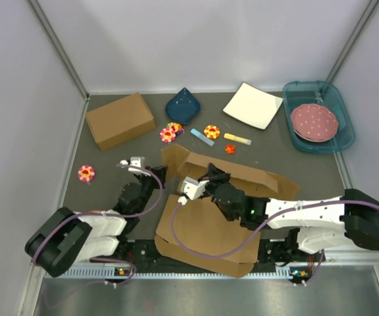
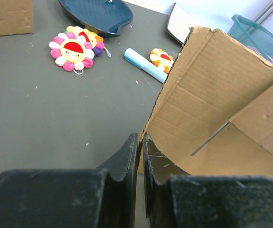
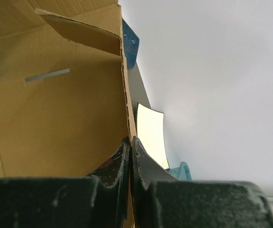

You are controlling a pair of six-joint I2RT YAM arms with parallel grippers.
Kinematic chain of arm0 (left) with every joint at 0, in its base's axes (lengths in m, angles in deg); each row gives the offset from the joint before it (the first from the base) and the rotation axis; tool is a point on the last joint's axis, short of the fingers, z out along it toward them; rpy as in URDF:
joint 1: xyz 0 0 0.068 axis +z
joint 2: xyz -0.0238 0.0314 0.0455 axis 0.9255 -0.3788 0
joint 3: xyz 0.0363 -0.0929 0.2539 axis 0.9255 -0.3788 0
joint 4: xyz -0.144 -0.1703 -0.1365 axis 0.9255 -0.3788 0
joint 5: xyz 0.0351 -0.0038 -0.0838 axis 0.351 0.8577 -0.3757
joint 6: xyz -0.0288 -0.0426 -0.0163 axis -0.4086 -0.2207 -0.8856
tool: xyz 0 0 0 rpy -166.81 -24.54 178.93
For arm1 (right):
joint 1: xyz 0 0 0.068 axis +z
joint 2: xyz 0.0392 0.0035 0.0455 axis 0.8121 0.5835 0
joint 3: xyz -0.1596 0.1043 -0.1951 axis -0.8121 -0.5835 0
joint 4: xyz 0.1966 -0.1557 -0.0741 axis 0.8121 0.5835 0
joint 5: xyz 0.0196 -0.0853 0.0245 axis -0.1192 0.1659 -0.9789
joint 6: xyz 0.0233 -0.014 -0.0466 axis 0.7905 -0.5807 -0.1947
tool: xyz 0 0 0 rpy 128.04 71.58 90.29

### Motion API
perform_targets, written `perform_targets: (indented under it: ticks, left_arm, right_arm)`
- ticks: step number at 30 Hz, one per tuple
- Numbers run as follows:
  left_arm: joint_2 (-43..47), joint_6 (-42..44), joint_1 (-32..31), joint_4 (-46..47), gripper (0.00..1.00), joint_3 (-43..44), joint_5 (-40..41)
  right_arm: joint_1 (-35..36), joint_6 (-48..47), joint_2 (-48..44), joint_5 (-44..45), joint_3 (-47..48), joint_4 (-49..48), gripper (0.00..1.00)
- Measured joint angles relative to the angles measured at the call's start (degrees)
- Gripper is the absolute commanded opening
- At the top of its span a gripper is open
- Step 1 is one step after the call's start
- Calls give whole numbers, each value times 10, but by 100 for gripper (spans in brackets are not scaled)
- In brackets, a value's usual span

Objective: Fold the paper box

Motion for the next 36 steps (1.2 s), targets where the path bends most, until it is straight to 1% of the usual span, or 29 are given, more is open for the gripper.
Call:
perform_targets:
  ticks: [3, 8, 11, 12, 14, 15, 18, 22, 28, 36]
  left_arm:
    - [-39, 1, -1, 25, 13, 9, -6]
    - [-123, 1, -1, 66, 13, 38, -25]
    - [-152, 0, -1, 94, 12, 45, -33]
    - [-160, -1, -1, 105, 11, 45, -35]
    - [-173, -1, -2, 121, 11, 45, -39]
    - [-178, -1, -2, 128, 10, 45, -40]
    - [-183, 0, -2, 137, 10, 45, -40]
    - [-183, 9, -3, 137, 9, 45, -40]
    - [-183, 26, -3, 139, 8, 45, -35]
    - [-183, 59, -3, 141, 6, 45, -30]
  right_arm:
    - [6, 16, -6, 2, -4, 14, 0]
    - [6, 35, 0, 25, -7, 29, 0]
    - [6, 35, 10, 49, -8, 26, 8]
    - [6, 37, 12, 53, -9, 24, 16]
    - [6, 45, 11, 59, -10, 26, 24]
    - [6, 53, 9, 60, -10, 34, 30]
    - [6, 71, 1, 60, -10, 60, 39]
    - [7, 87, -16, 57, 1, 95, 41]
    - [2, 109, -34, 41, 50, 140, 42]
    - [-51, 136, -69, -1, 92, 209, 43]
